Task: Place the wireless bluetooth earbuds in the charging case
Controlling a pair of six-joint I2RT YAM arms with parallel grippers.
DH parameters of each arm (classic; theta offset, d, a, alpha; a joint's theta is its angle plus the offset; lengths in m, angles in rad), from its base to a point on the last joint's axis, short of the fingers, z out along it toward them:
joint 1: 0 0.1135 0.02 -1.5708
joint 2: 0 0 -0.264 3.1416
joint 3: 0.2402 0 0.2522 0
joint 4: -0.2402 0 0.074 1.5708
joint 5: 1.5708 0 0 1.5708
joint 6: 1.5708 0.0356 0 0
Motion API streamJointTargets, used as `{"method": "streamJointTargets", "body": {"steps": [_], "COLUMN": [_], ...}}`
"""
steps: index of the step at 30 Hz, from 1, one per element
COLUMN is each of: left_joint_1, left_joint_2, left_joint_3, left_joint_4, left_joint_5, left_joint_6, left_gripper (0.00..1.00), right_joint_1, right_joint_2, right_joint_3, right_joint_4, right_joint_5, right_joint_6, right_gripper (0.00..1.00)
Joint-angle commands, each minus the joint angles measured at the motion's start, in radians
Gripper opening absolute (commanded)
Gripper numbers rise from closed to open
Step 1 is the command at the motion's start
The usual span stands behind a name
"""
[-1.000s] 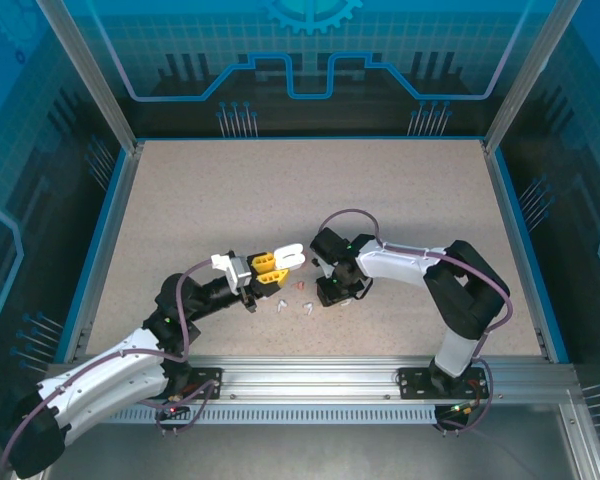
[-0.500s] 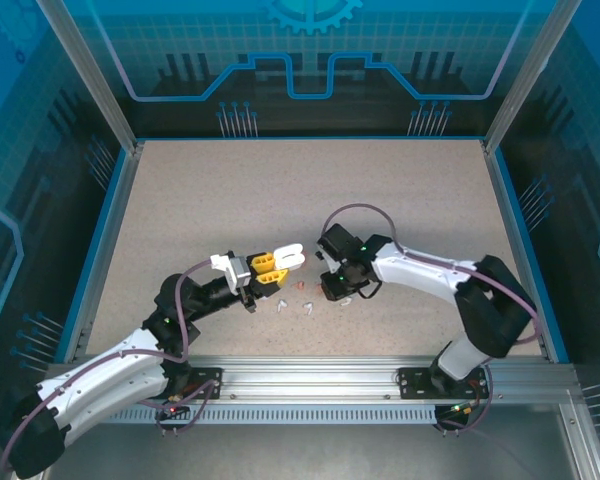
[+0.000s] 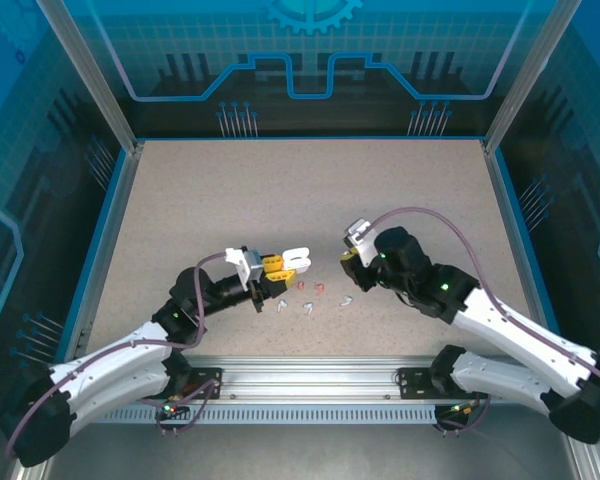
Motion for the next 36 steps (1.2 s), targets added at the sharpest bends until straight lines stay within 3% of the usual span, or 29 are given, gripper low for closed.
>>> {"method": "streamJointTargets", "body": {"steps": [1, 7, 17, 36], "left_joint_1": [-0.007, -0.008, -0.009, -0.010], "left_joint_2": [0.025, 0.055, 0.064, 0.060], "left_joint_3": [0.041, 0.062, 0.067, 0.062], "left_joint_4": [0.060, 0.079, 0.122, 0.109], "left_joint_5": [-0.004, 0.018, 0.036, 0.054], "left_joint_6": [-0.044, -0.075, -0.118, -0.096], "left_gripper": [0.00, 0.00, 0.00, 0.00], "right_joint_1": [0.028, 0.128, 0.328, 0.363], "right_joint_2": [-0.068, -0.133, -0.046, 0.096], "right_joint_3": [-0.006, 0.008, 0.077, 0.106], "right_joint_4": [0.121, 0.250, 0.334, 0.366], "right_joint_5": [0.040, 0.068, 0.207, 0.216], "right_joint_6": [-0.172, -0.344, -0.546, -0.562], "right_gripper": [0.21, 0.21, 0.20, 0.20]}}
